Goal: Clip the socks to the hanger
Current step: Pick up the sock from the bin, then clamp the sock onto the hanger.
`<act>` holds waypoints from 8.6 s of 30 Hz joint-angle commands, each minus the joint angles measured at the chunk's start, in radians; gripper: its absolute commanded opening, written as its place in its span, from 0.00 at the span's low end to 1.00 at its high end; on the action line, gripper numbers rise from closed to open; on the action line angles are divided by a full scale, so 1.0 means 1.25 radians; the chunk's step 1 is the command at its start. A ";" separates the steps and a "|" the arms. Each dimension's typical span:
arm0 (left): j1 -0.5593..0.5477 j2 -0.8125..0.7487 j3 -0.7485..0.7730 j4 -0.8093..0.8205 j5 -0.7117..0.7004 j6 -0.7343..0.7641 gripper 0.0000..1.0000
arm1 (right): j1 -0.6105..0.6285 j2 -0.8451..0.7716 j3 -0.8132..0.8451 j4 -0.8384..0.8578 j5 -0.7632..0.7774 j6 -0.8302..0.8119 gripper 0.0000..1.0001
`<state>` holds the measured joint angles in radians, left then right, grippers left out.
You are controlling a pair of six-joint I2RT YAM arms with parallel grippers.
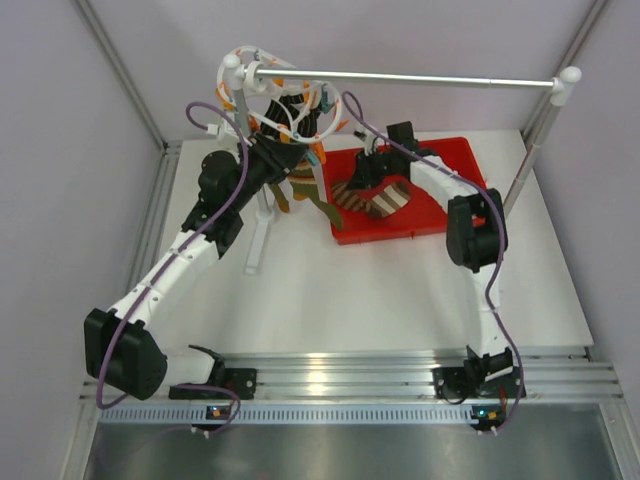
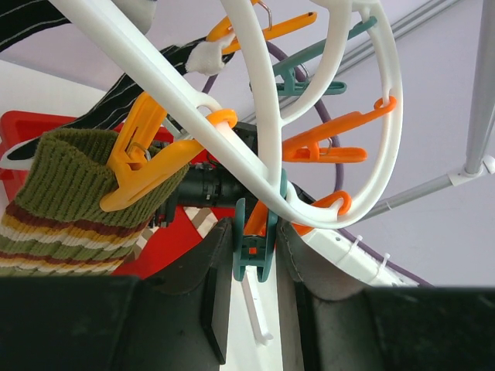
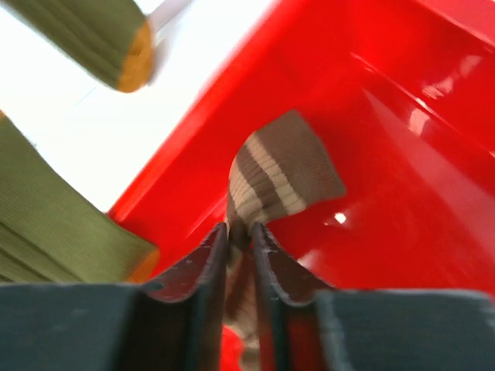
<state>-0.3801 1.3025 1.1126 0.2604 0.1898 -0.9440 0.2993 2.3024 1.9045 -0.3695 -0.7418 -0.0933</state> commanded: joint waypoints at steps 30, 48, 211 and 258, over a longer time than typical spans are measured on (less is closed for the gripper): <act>0.003 0.013 0.007 -0.009 0.006 -0.016 0.00 | 0.019 -0.040 0.110 -0.239 0.335 -0.199 0.63; 0.005 0.015 0.008 -0.008 0.004 -0.016 0.00 | 0.124 -0.052 0.031 -0.197 0.391 -0.094 0.62; 0.016 0.035 -0.032 0.011 0.067 -0.012 0.00 | 0.199 -0.679 -0.554 0.515 0.103 0.108 0.00; 0.018 0.038 -0.016 -0.008 0.063 -0.029 0.47 | 0.195 -0.621 -0.467 0.509 0.123 0.120 0.00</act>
<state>-0.3634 1.3403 1.0954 0.2787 0.2718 -0.9737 0.5449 1.5330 1.2774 0.2195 -0.5743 0.0715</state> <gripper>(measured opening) 0.455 0.008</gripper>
